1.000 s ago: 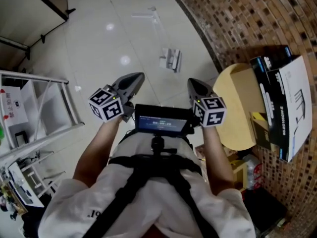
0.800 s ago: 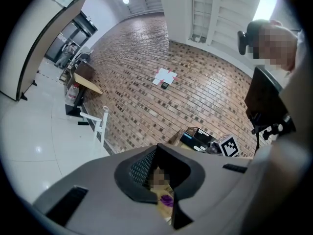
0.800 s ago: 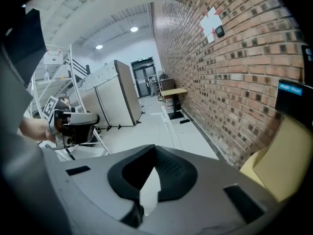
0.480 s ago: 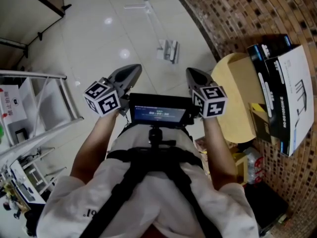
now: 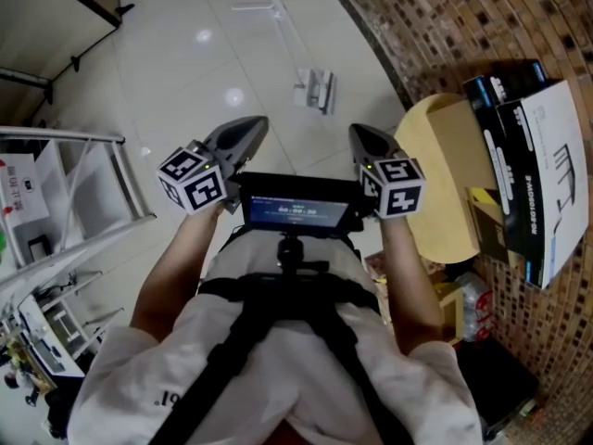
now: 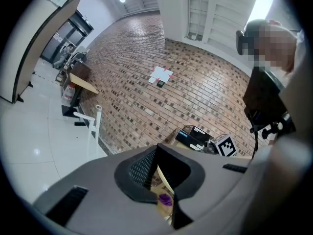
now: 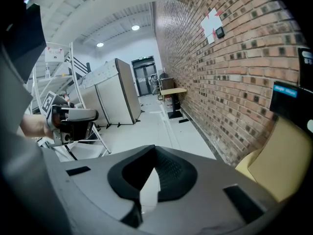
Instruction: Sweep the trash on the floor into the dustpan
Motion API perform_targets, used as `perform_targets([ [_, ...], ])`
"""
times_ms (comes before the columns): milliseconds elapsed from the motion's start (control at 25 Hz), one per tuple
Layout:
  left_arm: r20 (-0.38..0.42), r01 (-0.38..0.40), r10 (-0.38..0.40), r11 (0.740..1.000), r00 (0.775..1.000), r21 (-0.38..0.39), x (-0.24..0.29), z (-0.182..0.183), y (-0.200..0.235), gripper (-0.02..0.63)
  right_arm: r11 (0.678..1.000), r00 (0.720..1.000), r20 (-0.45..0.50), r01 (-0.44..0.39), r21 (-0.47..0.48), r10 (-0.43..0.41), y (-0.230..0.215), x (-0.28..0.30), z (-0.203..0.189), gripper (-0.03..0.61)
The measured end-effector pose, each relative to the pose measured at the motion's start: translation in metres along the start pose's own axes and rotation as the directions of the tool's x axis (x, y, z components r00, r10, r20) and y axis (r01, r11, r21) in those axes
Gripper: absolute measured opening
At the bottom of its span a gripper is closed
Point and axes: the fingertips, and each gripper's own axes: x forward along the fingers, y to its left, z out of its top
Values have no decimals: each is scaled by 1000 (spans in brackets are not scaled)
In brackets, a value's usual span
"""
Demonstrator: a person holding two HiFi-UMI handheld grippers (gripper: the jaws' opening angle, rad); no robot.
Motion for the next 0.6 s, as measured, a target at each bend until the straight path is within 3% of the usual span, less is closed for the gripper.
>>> perform_targets([
  [600,-13,11,-11,1000,1000,-8,-1,-10,-5,0,1000,1000,4,-4,11,4,4,-4,-5,0],
])
